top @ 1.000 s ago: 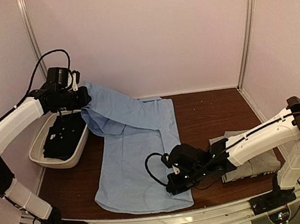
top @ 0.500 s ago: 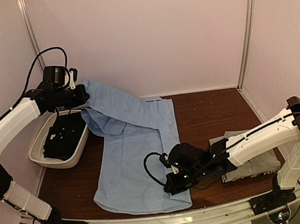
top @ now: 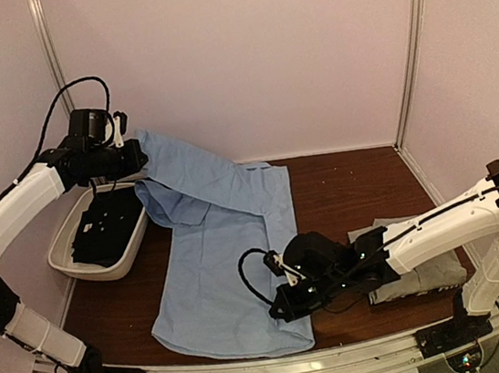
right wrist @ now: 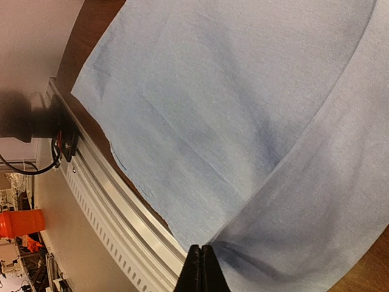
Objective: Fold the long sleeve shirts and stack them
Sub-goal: Fold the flattened shirt at the center of the board.
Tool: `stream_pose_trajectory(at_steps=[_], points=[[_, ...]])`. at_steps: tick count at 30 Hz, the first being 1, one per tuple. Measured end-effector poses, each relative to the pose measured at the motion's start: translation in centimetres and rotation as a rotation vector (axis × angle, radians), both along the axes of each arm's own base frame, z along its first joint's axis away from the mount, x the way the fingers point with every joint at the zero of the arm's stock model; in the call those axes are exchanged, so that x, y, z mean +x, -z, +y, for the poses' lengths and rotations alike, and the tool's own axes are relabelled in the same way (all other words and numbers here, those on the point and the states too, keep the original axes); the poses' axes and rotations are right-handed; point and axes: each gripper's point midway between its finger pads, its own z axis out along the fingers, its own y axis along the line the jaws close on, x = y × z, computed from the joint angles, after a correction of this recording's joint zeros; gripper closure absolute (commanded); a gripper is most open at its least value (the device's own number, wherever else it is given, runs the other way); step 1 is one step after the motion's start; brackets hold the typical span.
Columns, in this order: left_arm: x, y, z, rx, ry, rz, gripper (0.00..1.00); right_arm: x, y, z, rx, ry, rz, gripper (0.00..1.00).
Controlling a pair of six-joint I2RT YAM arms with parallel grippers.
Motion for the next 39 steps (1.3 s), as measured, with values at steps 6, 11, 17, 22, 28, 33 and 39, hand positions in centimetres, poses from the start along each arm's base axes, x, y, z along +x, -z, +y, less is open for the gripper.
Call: stream_pose_trajectory(at_steps=[6,11,17,22,28,33,39], points=[[-0.1,-0.2,0.0,-0.001,0.000,-0.004,1.00,-0.7,0.4,0.2,0.037,-0.030,0.021,0.98],[-0.1,-0.1,0.0,0.000,-0.001,-0.003,1.00,-1.5,2.2,0.8,0.063,-0.066,0.057,0.88],[0.0,0.3,0.1,0.004,-0.004,0.006,1.00,-2.0,3.7,1.4,0.064,-0.104,0.080,0.69],[-0.2,1.2,0.1,0.011,-0.004,0.025,1.00,-1.5,2.5,1.5,0.087,-0.106,0.060,0.65],[-0.4,1.7,-0.2,0.004,0.016,0.037,1.00,0.7,-1.2,0.1,0.169,-0.049,0.007,0.69],[-0.7,2.2,-0.6,-0.005,0.043,0.054,1.00,0.2,1.0,-1.1,0.145,-0.050,0.036,0.70],[-0.9,2.6,-1.2,-0.012,0.079,0.066,0.97,-2.2,3.7,-2.3,0.089,-0.097,0.088,0.71]])
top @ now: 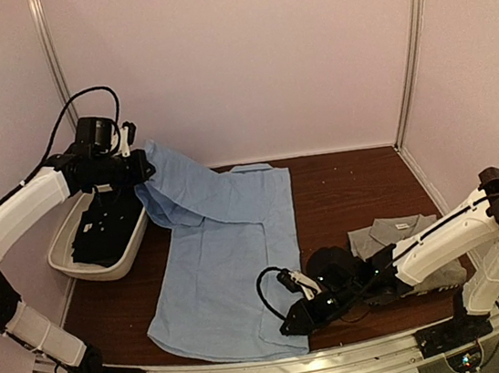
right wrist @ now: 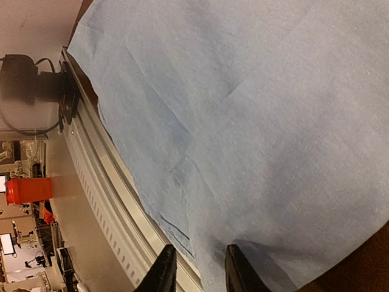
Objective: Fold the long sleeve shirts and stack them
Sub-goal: Fold the flattened shirt at the center of the board, then fold the sleeve at the center of the board.
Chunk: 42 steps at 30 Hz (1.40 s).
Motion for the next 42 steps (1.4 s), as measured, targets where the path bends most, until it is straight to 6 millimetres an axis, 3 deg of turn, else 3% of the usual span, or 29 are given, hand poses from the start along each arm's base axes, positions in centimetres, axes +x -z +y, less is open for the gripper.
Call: stream_pose_trajectory(at_steps=[6,11,13,15,18,22,24,26,30,35,42], points=[[-0.5,0.6,-0.8,-0.007,0.050,0.017,1.00,-1.9,2.4,-1.8,-0.050,-0.031,0.045,0.73],[-1.3,0.8,-2.6,-0.002,0.121,0.016,1.00,-1.9,2.1,-1.9,-0.051,-0.024,0.045,0.70],[-2.0,0.8,-4.0,0.001,0.166,0.014,1.00,-1.2,0.9,-1.8,-0.053,-0.010,0.013,0.65],[-2.8,1.0,-5.4,0.004,0.212,0.014,1.00,-0.1,-1.2,-1.3,-0.028,0.016,-0.030,0.58],[-4.3,1.6,-7.9,0.007,0.292,0.024,1.00,2.8,-5.8,-1.0,0.051,0.094,-0.132,0.48],[-6.0,3.2,-10.7,0.013,0.379,0.056,1.00,8.2,-10.8,-2.9,0.130,0.266,-0.251,0.43],[-7.0,4.7,-12.4,0.020,0.425,0.085,1.00,11.0,-11.8,-4.7,0.135,0.361,-0.295,0.42],[-8.1,6.4,-13.8,0.021,0.468,0.117,1.00,13.4,-12.1,-6.2,0.126,0.436,-0.319,0.41],[-10.4,9.5,-16.0,0.022,0.540,0.192,1.00,16.1,-11.8,-8.0,0.102,0.507,-0.350,0.41],[-12.7,12.3,-18.2,0.030,0.616,0.261,1.00,17.8,-11.1,-8.3,0.079,0.524,-0.369,0.40],[-16.0,15.5,-20.7,0.054,0.709,0.338,1.00,18.6,-10.2,-8.6,0.054,0.527,-0.376,0.39]])
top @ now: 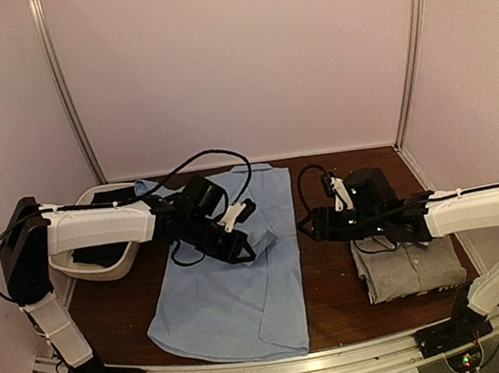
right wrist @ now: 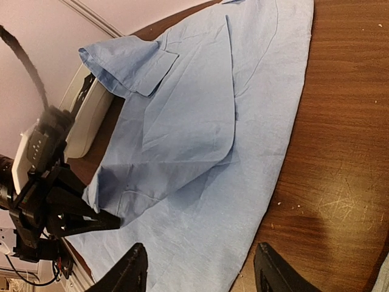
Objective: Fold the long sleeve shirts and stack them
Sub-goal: Fold the sleeve at the center of the board.
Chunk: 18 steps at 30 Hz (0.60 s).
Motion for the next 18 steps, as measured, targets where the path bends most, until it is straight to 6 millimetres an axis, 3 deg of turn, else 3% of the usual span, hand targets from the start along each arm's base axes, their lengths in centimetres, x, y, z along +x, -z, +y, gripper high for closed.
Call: stream_pose_trajectory(at_steps=[9,18], points=[[-3.4,2.0,-1.6,0.025,0.088,0.051,1.00,0.0,0.1,0.1,-0.004,-0.007,-0.001,0.37],[-4.5,2.6,-1.2,0.037,0.100,0.066,0.99,-0.3,0.1,0.4,0.017,-0.026,0.009,0.37]])
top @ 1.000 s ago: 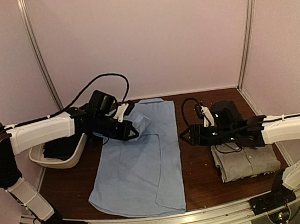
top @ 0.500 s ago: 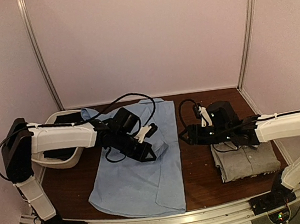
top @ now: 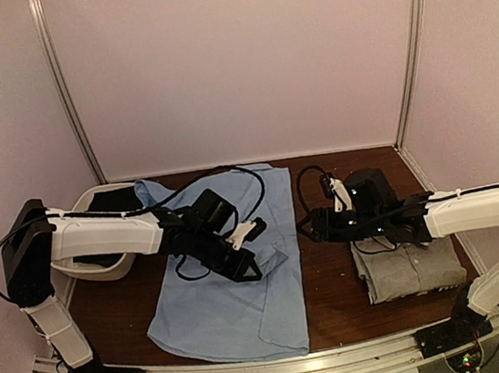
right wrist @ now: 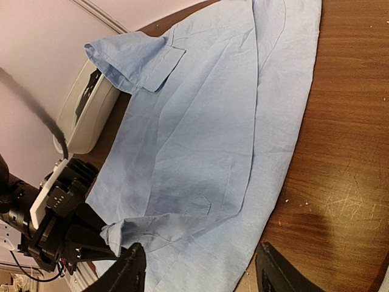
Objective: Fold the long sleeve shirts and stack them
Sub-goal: Fold the sleeve at the center of the board.
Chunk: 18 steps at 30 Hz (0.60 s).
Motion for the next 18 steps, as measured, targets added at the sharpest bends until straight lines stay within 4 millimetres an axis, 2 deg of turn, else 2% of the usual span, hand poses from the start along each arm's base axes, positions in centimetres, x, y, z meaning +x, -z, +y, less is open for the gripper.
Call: stream_pose_trajectory(at_steps=[5,18], points=[[-0.3,-1.0,0.1,-0.023,0.013,-0.012,0.99,-0.1,0.0,0.0,0.003,-0.001,0.004,0.36],[-2.0,-1.5,-0.8,-0.060,0.085,-0.013,0.97,-0.7,0.3,-0.3,0.012,-0.007,0.019,0.36]])
